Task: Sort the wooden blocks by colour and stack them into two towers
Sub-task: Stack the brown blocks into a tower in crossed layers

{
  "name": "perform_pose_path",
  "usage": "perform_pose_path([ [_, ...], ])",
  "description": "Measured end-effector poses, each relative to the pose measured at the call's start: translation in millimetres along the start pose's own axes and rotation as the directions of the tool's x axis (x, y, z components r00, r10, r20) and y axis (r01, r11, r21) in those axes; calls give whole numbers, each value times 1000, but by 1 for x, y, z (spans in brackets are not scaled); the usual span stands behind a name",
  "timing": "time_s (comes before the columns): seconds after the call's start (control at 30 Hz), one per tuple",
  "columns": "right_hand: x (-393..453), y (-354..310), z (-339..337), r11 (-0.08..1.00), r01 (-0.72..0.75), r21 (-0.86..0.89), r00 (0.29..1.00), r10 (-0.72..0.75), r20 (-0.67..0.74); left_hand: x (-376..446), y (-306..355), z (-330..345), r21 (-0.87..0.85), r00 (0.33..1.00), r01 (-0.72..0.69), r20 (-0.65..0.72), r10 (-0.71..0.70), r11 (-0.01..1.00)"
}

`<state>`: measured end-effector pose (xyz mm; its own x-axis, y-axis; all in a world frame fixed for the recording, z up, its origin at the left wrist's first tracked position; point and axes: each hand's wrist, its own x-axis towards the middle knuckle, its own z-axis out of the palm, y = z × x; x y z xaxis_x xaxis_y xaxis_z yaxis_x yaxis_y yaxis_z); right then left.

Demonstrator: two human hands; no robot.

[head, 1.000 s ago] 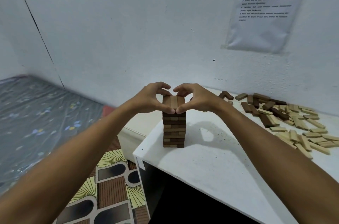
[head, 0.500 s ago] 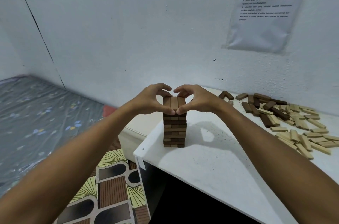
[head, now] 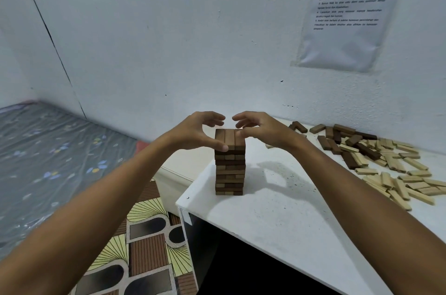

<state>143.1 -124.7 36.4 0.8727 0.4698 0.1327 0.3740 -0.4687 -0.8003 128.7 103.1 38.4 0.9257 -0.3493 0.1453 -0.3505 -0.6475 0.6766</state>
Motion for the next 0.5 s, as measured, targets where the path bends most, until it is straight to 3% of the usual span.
perform_pose_path([
  [0.5,-13,11,-5,999,-42,-1,999,42,3,-11,-13,4,-39,1000,-4,-31,3,999],
])
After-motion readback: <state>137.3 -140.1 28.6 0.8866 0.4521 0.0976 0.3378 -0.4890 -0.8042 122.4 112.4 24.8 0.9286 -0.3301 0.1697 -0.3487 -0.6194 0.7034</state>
